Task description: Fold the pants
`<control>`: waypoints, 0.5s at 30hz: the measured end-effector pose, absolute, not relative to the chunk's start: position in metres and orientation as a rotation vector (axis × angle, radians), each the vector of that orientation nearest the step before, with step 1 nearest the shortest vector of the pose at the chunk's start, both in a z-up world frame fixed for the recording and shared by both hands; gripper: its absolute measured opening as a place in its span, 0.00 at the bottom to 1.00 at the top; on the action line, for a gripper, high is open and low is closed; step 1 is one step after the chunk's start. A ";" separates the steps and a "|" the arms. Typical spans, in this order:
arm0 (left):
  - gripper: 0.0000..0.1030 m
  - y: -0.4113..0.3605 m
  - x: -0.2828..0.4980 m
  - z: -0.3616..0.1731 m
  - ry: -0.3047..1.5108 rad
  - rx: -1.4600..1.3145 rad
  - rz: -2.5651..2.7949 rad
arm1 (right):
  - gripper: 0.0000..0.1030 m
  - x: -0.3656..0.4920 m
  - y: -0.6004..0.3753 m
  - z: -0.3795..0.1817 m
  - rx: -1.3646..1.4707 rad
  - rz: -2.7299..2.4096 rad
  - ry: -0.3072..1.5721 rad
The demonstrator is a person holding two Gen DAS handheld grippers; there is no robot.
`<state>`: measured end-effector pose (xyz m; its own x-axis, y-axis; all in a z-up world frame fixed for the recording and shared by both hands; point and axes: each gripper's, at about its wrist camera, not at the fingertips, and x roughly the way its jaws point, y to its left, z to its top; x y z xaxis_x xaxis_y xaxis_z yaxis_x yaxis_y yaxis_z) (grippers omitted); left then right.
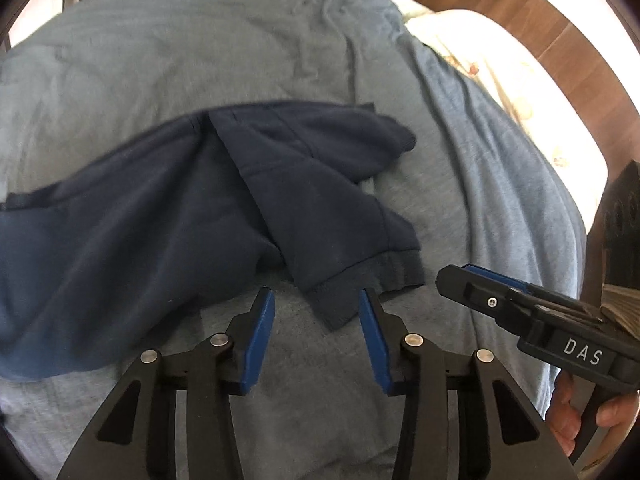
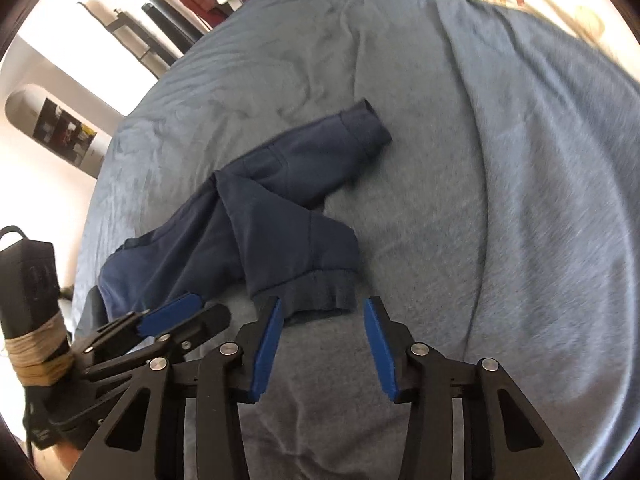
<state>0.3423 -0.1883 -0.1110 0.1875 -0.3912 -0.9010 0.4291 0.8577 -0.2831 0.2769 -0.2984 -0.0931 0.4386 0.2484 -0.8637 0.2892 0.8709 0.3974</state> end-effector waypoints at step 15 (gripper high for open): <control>0.36 -0.190 0.368 -0.152 1.358 -0.018 -0.582 | 0.33 0.295 -0.307 -0.132 0.627 -0.024 1.160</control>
